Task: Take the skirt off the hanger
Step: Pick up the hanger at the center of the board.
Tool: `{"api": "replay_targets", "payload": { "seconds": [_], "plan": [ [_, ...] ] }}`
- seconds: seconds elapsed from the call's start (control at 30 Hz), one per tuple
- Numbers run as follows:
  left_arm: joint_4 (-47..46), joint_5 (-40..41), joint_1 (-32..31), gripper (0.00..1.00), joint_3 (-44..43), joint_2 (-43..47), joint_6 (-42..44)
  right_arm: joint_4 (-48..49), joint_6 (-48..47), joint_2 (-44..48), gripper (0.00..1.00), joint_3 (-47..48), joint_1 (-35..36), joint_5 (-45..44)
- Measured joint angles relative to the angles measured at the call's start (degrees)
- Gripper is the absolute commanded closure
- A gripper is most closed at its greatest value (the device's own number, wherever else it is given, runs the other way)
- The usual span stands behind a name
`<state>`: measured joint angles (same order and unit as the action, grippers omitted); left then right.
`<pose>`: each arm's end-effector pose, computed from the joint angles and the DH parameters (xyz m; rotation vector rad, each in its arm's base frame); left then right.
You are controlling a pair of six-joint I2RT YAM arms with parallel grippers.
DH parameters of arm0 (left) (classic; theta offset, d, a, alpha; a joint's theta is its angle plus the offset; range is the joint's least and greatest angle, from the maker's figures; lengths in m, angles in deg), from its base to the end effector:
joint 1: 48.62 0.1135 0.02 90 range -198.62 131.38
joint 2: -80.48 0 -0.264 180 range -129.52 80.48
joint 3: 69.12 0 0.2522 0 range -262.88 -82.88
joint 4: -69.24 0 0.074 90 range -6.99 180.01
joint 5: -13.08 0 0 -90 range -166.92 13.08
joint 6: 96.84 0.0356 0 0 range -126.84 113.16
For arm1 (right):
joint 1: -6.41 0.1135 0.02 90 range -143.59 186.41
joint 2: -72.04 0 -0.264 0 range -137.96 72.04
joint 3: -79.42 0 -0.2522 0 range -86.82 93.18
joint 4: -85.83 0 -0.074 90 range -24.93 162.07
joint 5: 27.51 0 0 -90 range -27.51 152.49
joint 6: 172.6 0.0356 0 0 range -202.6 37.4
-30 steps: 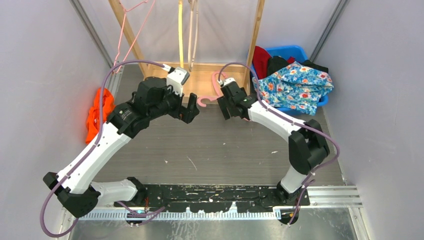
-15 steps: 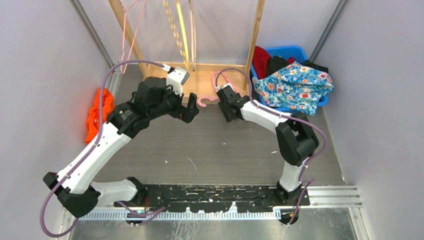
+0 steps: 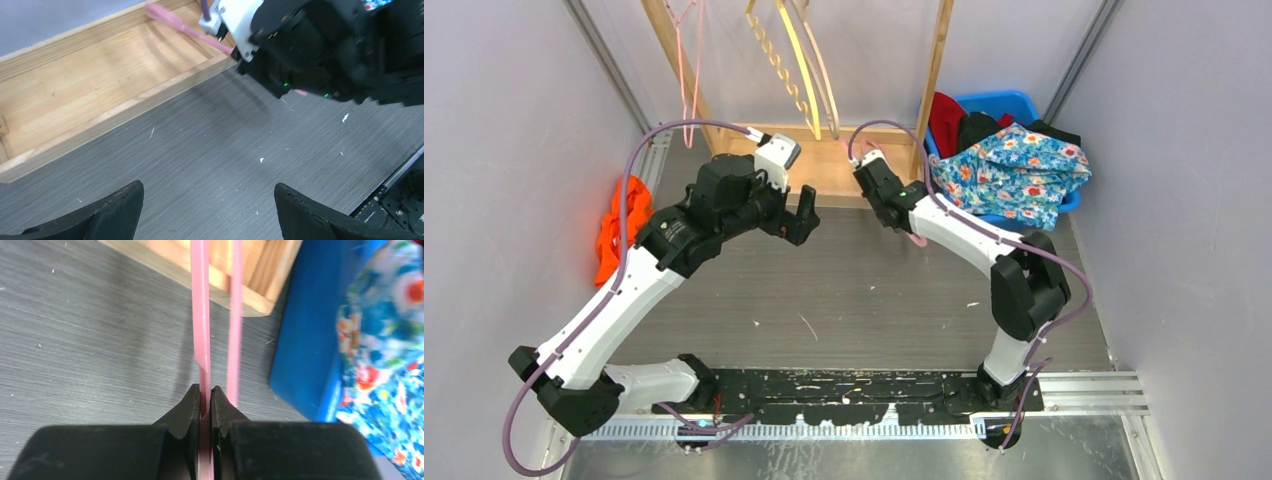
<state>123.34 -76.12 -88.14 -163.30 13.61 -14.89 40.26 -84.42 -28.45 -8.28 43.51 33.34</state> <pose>0.1841 -0.1512 0.4226 0.5544 2.0007 -0.5019 0.3134 0.2153 0.2524 -0.5999 2.3037 -0.3525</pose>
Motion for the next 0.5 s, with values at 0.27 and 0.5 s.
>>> {"api": "replay_targets", "payload": {
  "seconds": [0.27, 0.5],
  "plan": [
    [-0.31, 2.08, 0.00, 0.01, 0.98, 1.09, 3.65, -3.76, -1.16, 9.86, 0.99, 1.05, -1.33, 2.91],
    [-5.22, 2.43, 0.31, 0.01, 8.63, 3.63, 8.17, -8.57, -2.69, 21.64, 0.99, 0.98, -1.31, 8.94]
  ]
}}
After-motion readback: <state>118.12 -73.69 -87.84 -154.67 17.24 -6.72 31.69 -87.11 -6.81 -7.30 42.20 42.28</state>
